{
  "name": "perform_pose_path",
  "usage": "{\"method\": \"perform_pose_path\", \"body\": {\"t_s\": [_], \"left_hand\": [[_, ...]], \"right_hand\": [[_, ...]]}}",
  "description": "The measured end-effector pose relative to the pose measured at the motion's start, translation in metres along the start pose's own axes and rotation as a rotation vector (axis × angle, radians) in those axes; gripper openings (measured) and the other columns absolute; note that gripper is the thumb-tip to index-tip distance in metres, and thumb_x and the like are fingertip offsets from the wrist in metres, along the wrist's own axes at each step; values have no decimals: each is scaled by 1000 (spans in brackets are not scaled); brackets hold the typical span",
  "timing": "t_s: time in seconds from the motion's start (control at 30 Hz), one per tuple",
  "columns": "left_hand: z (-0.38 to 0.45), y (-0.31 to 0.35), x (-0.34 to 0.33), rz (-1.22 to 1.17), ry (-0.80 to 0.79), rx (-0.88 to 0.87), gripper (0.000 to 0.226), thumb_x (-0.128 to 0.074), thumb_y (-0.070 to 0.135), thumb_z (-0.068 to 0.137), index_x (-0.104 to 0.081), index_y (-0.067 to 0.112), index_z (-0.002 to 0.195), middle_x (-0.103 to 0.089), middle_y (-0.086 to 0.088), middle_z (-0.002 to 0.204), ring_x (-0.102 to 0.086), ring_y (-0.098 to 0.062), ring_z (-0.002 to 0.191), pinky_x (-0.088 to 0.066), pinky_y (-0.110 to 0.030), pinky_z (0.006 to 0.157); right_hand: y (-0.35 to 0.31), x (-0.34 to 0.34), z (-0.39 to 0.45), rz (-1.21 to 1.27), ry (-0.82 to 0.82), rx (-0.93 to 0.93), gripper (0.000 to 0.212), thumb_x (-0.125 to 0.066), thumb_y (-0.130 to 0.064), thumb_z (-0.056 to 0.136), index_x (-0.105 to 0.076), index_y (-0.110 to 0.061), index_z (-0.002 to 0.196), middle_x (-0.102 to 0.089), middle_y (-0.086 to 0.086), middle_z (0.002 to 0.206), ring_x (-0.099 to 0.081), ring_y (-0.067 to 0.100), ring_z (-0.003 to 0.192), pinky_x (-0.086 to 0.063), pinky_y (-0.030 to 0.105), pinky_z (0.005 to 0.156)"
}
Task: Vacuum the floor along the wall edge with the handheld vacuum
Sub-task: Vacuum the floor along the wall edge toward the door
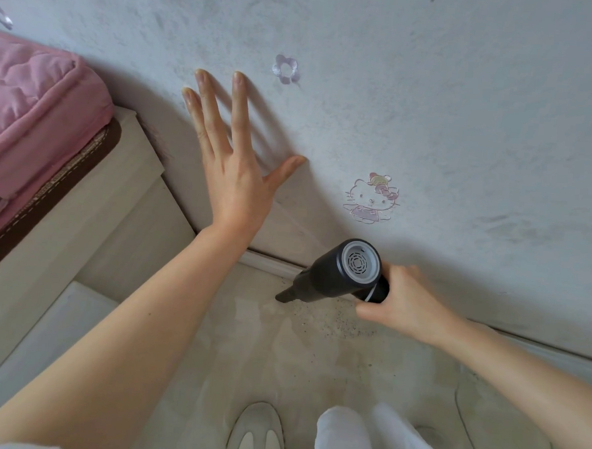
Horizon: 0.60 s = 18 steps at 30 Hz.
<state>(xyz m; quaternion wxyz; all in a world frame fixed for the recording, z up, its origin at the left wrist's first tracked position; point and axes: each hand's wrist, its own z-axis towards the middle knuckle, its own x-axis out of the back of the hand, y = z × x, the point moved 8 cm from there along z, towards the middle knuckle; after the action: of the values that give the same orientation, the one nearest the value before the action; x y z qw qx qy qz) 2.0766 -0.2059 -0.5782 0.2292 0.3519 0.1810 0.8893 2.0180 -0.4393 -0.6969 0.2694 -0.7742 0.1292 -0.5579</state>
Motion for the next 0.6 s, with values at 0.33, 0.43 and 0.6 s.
{"method": "perform_pose_path", "body": {"t_s": [0.33,0.43,0.6], "left_hand": [[1,1,-3,55,56,-40,105,-68,59,82,-26,-14,146,-11,-47,149,-5,-63,140,-14,-61,118],[2,5,-4,66,72,-55,107,-54,66,81,-26,-15,146,-12,-48,148,-6,-65,139,-14,-62,118],[3,11,-7,71,111,-52,96,-43,58,89,-24,-17,145,-11,-49,147,-6,-65,138,-11,-62,119]], "right_hand": [[0,2,7,-32,16,16,23,-57,-47,53,-46,-53,72,-58,2,59,-55,24,58,-52,40,54],[1,3,8,-32,22,19,24,-58,-48,54,-44,-57,72,-60,1,60,-58,24,59,-52,40,54],[-1,4,12,-55,15,27,24,-58,-50,55,-43,-57,73,-61,-2,60,-60,21,59,-52,38,54]]}}
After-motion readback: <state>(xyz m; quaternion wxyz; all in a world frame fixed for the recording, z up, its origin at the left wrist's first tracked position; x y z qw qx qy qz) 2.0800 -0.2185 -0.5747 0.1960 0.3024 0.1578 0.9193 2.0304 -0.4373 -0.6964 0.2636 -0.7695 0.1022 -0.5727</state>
